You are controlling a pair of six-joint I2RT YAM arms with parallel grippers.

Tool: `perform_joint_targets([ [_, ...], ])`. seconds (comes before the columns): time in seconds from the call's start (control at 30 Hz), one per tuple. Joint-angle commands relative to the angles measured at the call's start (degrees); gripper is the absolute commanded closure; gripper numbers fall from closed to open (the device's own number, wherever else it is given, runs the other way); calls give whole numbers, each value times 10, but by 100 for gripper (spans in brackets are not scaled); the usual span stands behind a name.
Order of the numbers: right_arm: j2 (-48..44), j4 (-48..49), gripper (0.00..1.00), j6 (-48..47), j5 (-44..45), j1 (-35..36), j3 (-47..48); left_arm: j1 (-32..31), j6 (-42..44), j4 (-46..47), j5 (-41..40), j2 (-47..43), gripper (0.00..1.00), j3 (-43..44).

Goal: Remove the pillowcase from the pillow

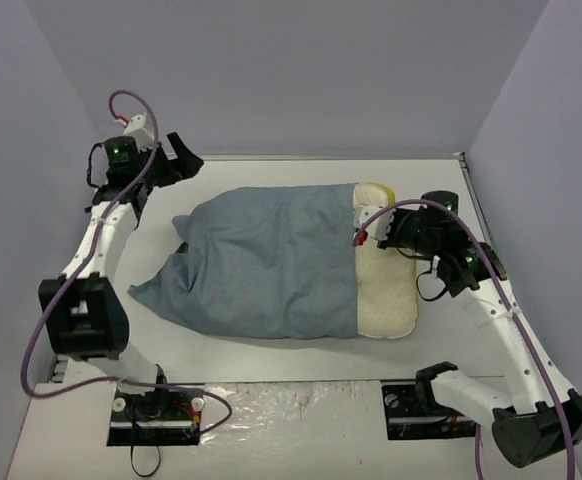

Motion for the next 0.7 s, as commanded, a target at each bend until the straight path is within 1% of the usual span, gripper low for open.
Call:
perform_joint_targets([
  [0.0,2,22,100,-20,6,5,65,-9,49,-202,23,109,5,22],
  [0.13,11,6,100,-26,8,12,93,-20,63,-209,39,158,6,50],
  [0.17,13,3,100,-28,9,13,97,-40,65,-207,42,172,6,56],
  [0.2,15,2,100,-29,9,14,97,-44,70,-202,50,179,5,62],
  [0.3,17,0,100,-31,7,14,98,-55,85,-167,100,197,6,78],
  [0.37,18,-2,100,-28,4,14,98,-56,84,-124,148,207,5,79],
  [0.4,18,-2,100,-27,3,14,98,-56,81,-93,165,210,4,77],
  [0.43,18,-3,100,-26,2,14,98,-55,74,-76,208,221,1,73],
  [0.47,17,-3,100,-22,1,14,99,-55,70,-64,232,229,13,73],
  [0.5,17,-2,100,-20,1,14,102,-55,64,-55,254,237,22,77],
  [0.57,17,-2,100,-17,2,13,103,-56,54,-55,310,261,36,85],
  [0.6,17,-1,100,-12,2,13,105,-55,51,-56,319,267,40,83],
  [0.67,18,1,100,-9,4,12,108,-55,55,-55,331,270,41,71],
])
